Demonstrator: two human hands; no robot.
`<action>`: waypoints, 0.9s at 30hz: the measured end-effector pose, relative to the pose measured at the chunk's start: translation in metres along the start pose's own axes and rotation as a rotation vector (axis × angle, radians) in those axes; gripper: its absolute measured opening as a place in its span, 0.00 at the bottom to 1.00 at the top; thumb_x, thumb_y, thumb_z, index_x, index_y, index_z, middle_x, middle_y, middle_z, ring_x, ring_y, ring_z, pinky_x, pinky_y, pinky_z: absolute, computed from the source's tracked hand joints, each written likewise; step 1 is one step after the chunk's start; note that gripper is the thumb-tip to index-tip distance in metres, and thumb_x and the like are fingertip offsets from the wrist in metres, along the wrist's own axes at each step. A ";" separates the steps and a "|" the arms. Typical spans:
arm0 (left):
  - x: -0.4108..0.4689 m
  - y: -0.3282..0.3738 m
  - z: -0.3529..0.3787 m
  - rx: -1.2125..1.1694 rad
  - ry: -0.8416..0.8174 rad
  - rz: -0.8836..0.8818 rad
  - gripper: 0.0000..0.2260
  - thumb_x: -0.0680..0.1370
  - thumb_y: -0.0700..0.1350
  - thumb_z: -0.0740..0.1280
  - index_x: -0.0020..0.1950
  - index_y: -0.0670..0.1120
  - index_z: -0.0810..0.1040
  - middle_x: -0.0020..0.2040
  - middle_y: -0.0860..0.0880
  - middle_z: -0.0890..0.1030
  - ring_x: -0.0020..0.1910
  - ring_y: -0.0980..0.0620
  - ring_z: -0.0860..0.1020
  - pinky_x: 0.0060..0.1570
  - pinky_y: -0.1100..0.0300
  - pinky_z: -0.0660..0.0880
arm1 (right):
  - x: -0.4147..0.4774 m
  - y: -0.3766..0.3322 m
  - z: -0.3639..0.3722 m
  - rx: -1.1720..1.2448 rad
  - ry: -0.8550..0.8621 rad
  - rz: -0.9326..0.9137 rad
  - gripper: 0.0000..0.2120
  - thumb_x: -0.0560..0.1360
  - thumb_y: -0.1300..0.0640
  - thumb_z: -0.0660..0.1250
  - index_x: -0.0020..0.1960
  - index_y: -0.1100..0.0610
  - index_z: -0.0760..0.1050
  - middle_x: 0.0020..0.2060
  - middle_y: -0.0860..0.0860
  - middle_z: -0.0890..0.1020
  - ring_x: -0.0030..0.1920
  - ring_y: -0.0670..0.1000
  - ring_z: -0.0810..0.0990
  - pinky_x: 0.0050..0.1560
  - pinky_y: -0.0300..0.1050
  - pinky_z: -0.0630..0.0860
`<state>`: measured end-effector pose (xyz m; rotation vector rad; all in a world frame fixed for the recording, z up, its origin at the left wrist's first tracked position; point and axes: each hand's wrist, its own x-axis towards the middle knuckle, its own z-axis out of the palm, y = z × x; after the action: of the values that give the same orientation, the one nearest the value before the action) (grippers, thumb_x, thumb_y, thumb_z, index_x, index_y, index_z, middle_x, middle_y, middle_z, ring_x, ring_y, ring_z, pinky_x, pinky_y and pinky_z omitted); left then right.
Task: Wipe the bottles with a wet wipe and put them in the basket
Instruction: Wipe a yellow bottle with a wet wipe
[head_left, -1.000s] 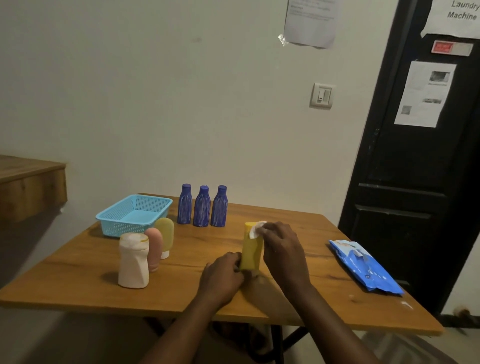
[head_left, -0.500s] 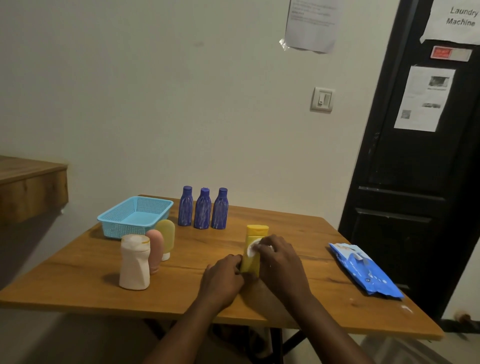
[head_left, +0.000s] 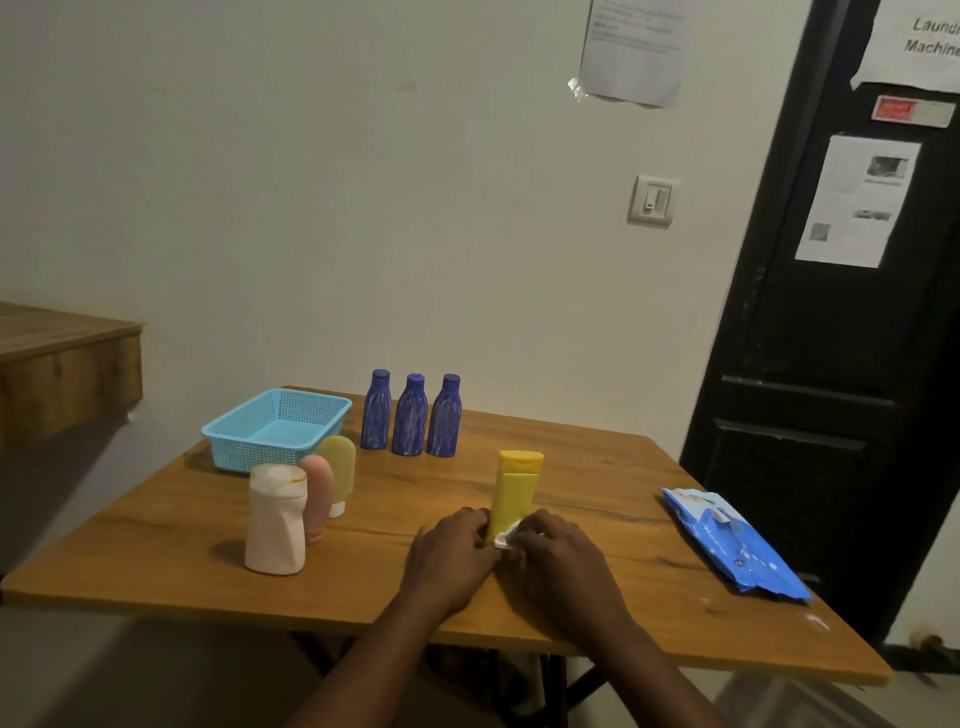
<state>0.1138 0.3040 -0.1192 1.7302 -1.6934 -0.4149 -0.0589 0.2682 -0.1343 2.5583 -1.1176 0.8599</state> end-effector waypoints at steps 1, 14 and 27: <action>0.000 0.000 0.001 -0.013 -0.003 -0.002 0.16 0.78 0.60 0.69 0.63 0.56 0.77 0.56 0.56 0.81 0.51 0.56 0.77 0.59 0.50 0.72 | 0.000 0.004 -0.001 0.035 0.006 0.058 0.10 0.78 0.51 0.70 0.59 0.47 0.81 0.57 0.43 0.78 0.51 0.44 0.78 0.49 0.37 0.77; 0.000 -0.001 0.002 -0.040 0.017 0.013 0.20 0.76 0.63 0.70 0.64 0.56 0.77 0.53 0.59 0.79 0.46 0.62 0.73 0.61 0.48 0.73 | 0.008 -0.011 -0.002 0.791 0.196 0.668 0.06 0.80 0.61 0.67 0.46 0.53 0.79 0.41 0.49 0.84 0.41 0.46 0.83 0.40 0.46 0.83; 0.007 -0.006 0.008 -0.045 -0.016 -0.036 0.20 0.76 0.64 0.69 0.65 0.58 0.76 0.56 0.58 0.81 0.53 0.57 0.78 0.60 0.48 0.75 | 0.052 -0.016 -0.046 0.304 0.240 0.259 0.16 0.76 0.64 0.72 0.63 0.55 0.79 0.58 0.48 0.82 0.53 0.43 0.79 0.50 0.31 0.75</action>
<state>0.1139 0.2950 -0.1277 1.7309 -1.6543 -0.4804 -0.0385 0.2675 -0.0656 2.4765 -1.3475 1.4589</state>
